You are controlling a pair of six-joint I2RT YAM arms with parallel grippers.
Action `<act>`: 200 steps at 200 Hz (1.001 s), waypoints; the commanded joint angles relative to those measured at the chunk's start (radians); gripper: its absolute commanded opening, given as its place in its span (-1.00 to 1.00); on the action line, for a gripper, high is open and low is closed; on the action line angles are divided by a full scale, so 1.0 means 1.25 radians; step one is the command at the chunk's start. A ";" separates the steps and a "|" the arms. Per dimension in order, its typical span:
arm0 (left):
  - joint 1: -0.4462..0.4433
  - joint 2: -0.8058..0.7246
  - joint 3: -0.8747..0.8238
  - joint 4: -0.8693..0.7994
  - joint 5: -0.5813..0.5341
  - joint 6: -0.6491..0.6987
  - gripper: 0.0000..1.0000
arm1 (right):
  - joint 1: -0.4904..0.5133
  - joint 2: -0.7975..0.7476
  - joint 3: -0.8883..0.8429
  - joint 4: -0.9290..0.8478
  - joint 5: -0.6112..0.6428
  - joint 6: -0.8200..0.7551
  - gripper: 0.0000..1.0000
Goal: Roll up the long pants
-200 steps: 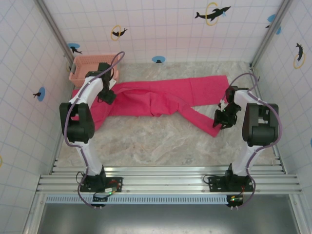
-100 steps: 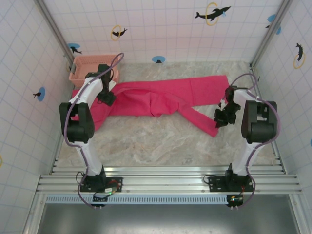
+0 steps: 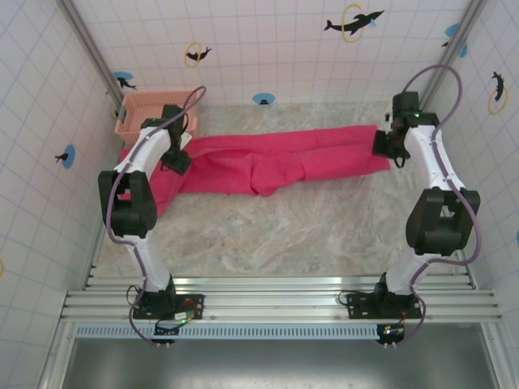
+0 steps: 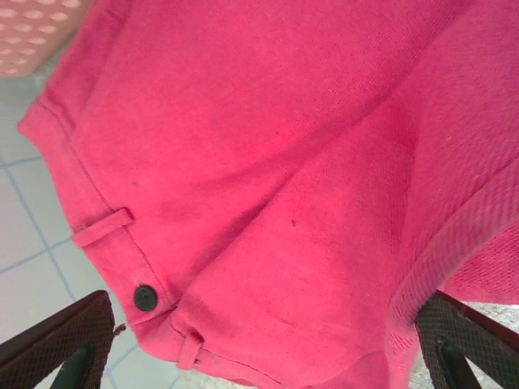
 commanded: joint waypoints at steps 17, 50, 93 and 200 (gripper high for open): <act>0.011 0.087 0.142 -0.041 -0.101 -0.019 0.94 | 0.001 0.096 0.113 0.066 0.115 0.012 -1.00; 0.031 0.196 0.292 -0.050 -0.144 -0.023 0.94 | -0.001 0.250 0.254 0.062 0.130 0.011 -1.00; 0.023 0.228 0.321 -0.053 -0.142 -0.047 0.94 | 0.010 0.512 0.533 0.021 0.112 0.021 -1.00; -0.145 -0.283 -0.380 -0.064 -0.234 0.025 0.95 | -0.006 0.724 0.804 -0.028 0.008 0.175 -1.00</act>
